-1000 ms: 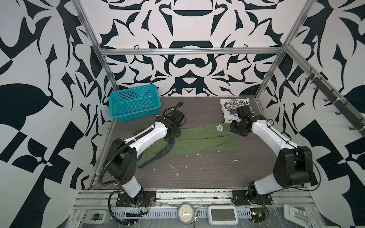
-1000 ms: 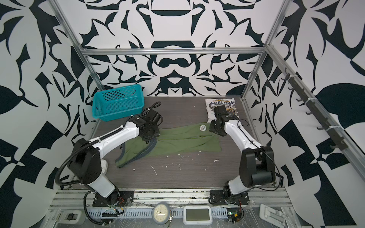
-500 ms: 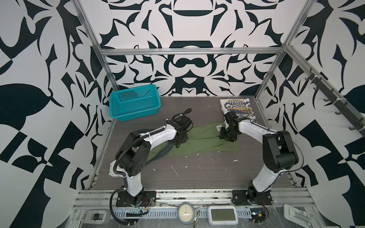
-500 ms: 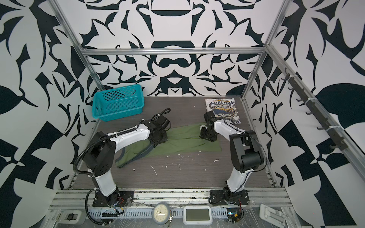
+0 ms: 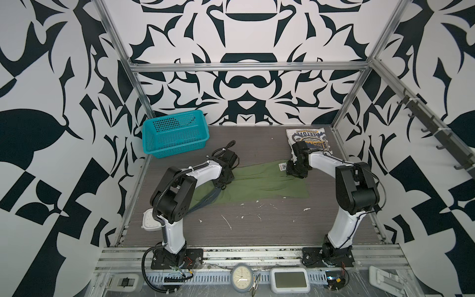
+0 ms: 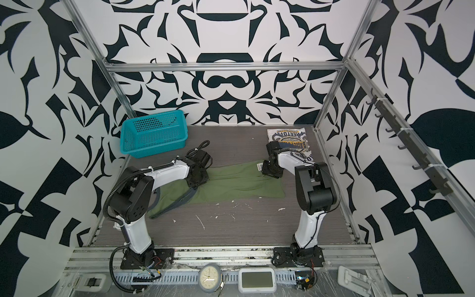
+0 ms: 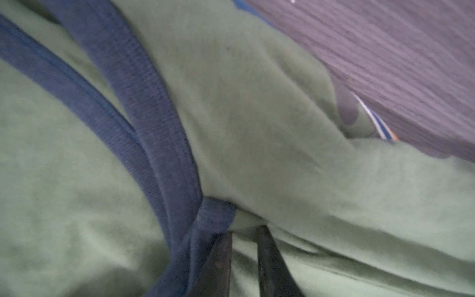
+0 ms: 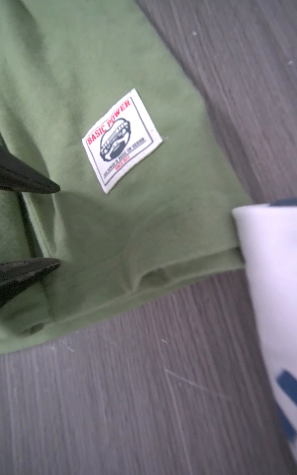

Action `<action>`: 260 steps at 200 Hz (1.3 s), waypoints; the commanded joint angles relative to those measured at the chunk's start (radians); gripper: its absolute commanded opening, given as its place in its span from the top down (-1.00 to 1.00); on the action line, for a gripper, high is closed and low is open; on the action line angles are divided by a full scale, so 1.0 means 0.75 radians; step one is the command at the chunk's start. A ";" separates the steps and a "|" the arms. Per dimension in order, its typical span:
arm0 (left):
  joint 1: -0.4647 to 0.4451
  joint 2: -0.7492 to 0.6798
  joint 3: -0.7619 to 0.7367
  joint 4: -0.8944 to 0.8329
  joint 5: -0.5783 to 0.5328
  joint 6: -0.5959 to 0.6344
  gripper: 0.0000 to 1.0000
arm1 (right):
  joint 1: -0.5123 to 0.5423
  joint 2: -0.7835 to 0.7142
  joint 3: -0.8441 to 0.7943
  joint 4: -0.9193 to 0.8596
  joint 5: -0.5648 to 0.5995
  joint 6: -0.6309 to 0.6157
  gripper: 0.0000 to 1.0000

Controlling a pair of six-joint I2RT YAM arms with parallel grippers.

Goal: Fold and stack the tank tops

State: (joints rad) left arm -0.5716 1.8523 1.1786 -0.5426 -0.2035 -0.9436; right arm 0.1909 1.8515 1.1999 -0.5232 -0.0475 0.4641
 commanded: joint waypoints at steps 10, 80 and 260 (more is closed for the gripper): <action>-0.002 -0.105 -0.006 -0.087 -0.007 0.025 0.30 | 0.006 -0.164 0.041 -0.047 -0.014 -0.045 0.00; -0.068 -0.430 -0.113 -0.353 -0.124 -0.023 -0.21 | 0.248 -0.284 -0.150 -0.008 -0.171 -0.001 -0.27; 0.040 -1.131 -0.817 -0.686 -0.076 -0.881 -0.19 | -0.009 -0.104 -0.297 0.132 -0.265 0.075 -0.17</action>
State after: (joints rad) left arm -0.5442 0.9962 0.6014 -1.1149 -0.3153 -1.5124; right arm 0.1829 1.7527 1.0199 -0.3920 -0.2462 0.5171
